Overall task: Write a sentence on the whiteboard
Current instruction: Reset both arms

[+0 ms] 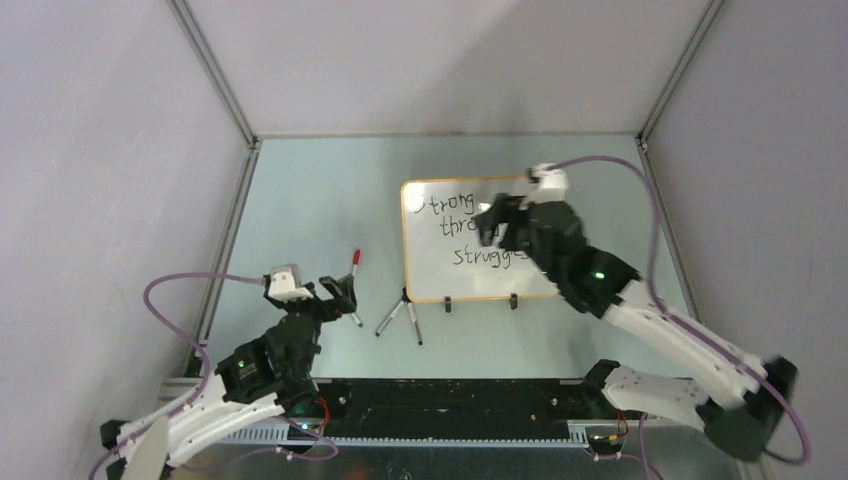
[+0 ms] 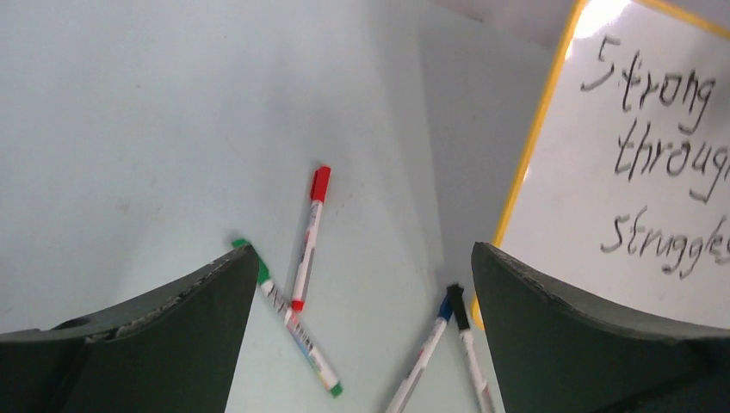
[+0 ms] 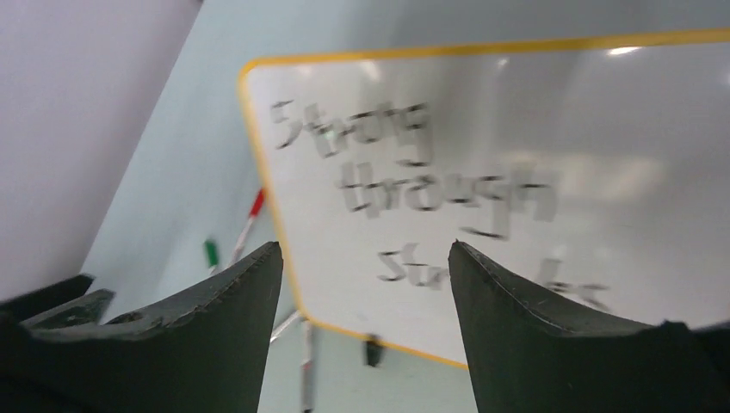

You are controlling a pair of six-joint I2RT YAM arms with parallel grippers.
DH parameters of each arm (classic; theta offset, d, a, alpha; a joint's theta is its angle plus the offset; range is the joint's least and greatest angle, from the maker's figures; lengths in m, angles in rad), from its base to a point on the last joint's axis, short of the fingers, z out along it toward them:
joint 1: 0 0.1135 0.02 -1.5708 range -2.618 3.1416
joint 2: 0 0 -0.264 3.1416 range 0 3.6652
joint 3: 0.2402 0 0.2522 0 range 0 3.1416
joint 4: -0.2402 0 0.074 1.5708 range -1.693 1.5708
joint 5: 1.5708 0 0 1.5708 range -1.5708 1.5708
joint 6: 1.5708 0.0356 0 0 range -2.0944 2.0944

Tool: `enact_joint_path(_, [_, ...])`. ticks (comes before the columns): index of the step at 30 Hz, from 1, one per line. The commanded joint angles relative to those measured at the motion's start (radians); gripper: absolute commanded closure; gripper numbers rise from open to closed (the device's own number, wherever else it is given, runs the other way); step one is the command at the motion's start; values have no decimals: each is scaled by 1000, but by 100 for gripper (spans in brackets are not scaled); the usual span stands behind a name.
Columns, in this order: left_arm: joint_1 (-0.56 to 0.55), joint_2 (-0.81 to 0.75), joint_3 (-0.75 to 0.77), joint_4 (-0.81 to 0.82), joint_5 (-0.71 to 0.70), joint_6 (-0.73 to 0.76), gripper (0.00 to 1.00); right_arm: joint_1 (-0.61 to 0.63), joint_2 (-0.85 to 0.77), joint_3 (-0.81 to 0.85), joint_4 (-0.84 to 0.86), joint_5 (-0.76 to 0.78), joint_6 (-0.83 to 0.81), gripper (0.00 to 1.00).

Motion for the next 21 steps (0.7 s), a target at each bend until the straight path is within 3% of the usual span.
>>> enact_joint_path(1, [233, 180, 27, 316, 365, 145, 1, -155, -208, -76, -160, 64, -62, 27])
enact_joint_path(4, [405, 378, 94, 342, 512, 112, 1, -328, -284, -103, -297, 93, -89, 27])
enact_joint_path(6, [479, 444, 102, 375, 531, 117, 1, -451, -330, -143, -334, 83, -50, 27])
enact_joint_path(8, [540, 468, 69, 477, 521, 122, 1, -546, -387, -225, -261, 56, -24, 28])
enact_joint_path(9, [560, 472, 59, 511, 519, 121, 1, -592, -402, -251, -236, 121, -8, 28])
enact_joint_path(14, [716, 515, 47, 597, 472, 152, 1, -730, -339, -429, 20, 214, -21, 26])
enact_joint_path(17, [779, 555, 31, 673, 409, 275, 1, -747, -240, -529, 322, 202, -194, 26])
enact_joint_path(21, [798, 609, -129, 1122, 337, 520, 1, -733, -151, -697, 706, 108, -383, 22])
